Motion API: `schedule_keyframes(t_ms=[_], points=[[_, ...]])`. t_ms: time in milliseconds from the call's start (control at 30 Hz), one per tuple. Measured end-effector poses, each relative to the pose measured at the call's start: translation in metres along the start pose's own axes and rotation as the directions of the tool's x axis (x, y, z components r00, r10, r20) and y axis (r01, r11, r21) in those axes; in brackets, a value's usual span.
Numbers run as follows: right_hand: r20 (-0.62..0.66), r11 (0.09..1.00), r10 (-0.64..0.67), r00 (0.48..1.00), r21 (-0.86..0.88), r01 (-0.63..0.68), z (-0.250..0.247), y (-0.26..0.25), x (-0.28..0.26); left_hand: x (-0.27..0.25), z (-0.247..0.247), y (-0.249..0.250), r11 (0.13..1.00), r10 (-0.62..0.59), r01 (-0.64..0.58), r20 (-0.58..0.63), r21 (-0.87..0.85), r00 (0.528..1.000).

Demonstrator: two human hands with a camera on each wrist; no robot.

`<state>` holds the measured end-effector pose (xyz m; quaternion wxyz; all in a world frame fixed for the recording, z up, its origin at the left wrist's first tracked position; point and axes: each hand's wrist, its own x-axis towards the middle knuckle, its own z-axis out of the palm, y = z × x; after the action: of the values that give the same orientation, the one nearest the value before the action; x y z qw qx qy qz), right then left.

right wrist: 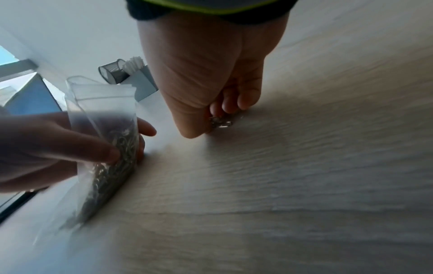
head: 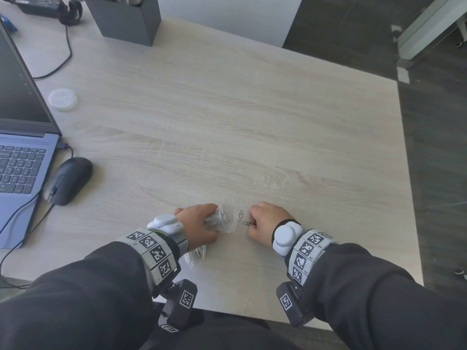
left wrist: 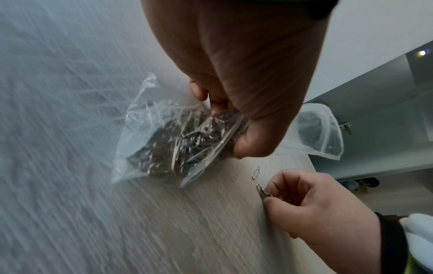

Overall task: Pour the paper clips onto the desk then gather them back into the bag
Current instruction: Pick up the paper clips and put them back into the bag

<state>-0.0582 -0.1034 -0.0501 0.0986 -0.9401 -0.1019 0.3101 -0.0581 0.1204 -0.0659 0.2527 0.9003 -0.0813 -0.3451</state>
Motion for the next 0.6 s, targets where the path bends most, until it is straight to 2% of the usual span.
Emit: schedule_keyframes(t_ms=[167,267,367,467,600], points=[[-0.04,0.999,0.019,0.999,0.031,-0.018,0.001,0.006,-0.002,-0.003,0.001,-0.004,0.998,-0.013,0.012,-0.012,-0.061,1.0],[-0.138,0.965,0.083,0.987,0.257,-0.045,-0.004,0.006,-0.006,-0.004,0.001,-0.002,0.996,-0.006,0.003,-0.034,-0.086,0.999],[-0.268,0.85,0.103,0.958,0.523,0.055,-0.011,-0.004,-0.009,-0.005,0.0,-0.002,0.995,-0.009,0.005,-0.039,-0.099,0.999],[-0.335,0.764,0.018,0.942,0.612,0.203,-0.021,-0.022,-0.012,-0.006,-0.002,0.0,0.994,-0.001,-0.004,-0.042,-0.111,0.999],[-0.294,0.784,-0.121,0.948,0.557,0.273,-0.03,-0.038,-0.011,-0.009,-0.005,0.005,0.993,0.011,-0.017,-0.053,-0.12,0.999]])
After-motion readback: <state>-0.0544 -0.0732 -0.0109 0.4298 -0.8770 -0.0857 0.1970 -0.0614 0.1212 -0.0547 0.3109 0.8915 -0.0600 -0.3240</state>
